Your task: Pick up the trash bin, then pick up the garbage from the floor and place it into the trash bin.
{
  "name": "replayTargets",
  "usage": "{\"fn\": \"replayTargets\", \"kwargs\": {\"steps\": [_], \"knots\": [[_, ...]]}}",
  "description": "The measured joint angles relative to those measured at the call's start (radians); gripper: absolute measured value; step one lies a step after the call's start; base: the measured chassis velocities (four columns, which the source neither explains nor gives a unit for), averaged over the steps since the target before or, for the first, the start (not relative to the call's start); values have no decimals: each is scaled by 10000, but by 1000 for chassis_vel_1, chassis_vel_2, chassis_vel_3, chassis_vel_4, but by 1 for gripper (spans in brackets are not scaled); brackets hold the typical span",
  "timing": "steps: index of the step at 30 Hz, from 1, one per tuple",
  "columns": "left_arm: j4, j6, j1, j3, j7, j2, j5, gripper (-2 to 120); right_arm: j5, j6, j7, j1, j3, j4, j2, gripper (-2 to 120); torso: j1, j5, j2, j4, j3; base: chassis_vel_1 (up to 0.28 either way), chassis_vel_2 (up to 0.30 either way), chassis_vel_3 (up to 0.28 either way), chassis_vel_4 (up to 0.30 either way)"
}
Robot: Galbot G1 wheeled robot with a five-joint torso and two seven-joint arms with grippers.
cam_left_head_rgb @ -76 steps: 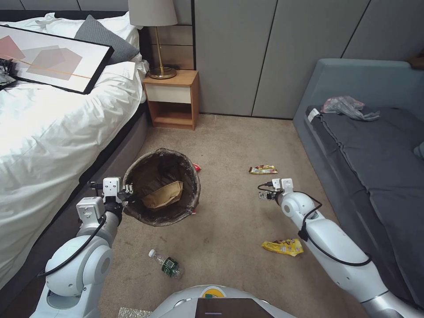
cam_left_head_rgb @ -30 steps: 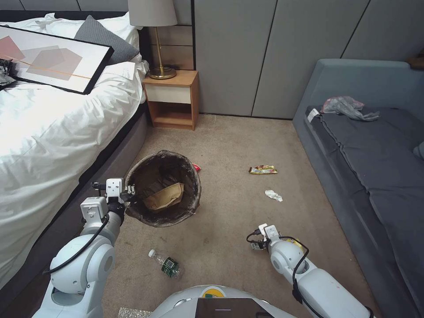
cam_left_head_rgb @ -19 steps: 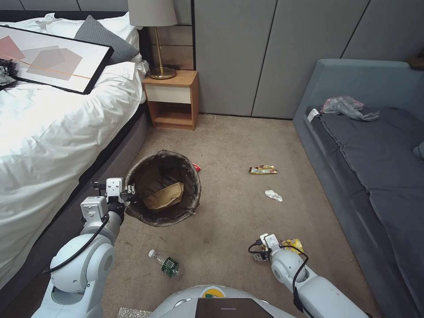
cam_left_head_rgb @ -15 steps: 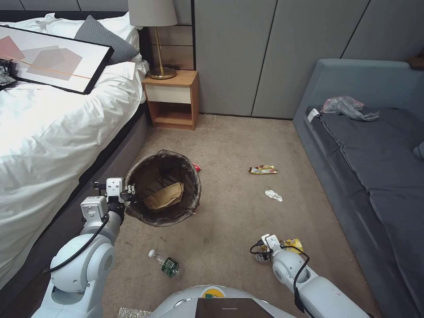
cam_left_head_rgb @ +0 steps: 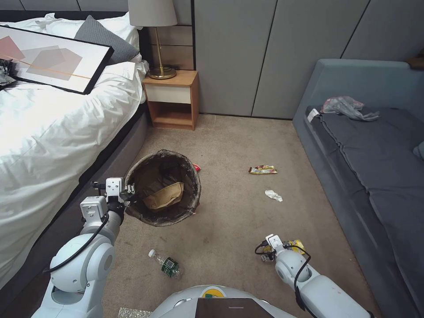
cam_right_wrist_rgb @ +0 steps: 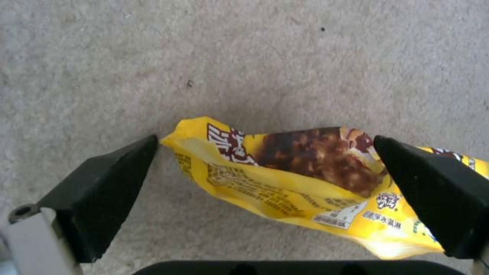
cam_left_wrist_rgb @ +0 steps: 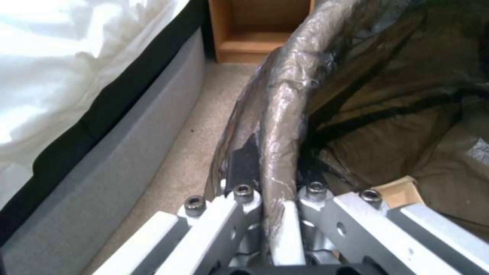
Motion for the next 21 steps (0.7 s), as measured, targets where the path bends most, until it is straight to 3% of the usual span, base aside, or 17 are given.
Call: {"fn": "replayTargets", "kwargs": {"steps": [21], "knots": [[-37, 0, -49, -88, -30, -2, -72, 0, -274, 56, -263, -114, 67, -88, 37, 93, 0, 15, 1, 6, 0, 0, 0, 0, 0]]}}
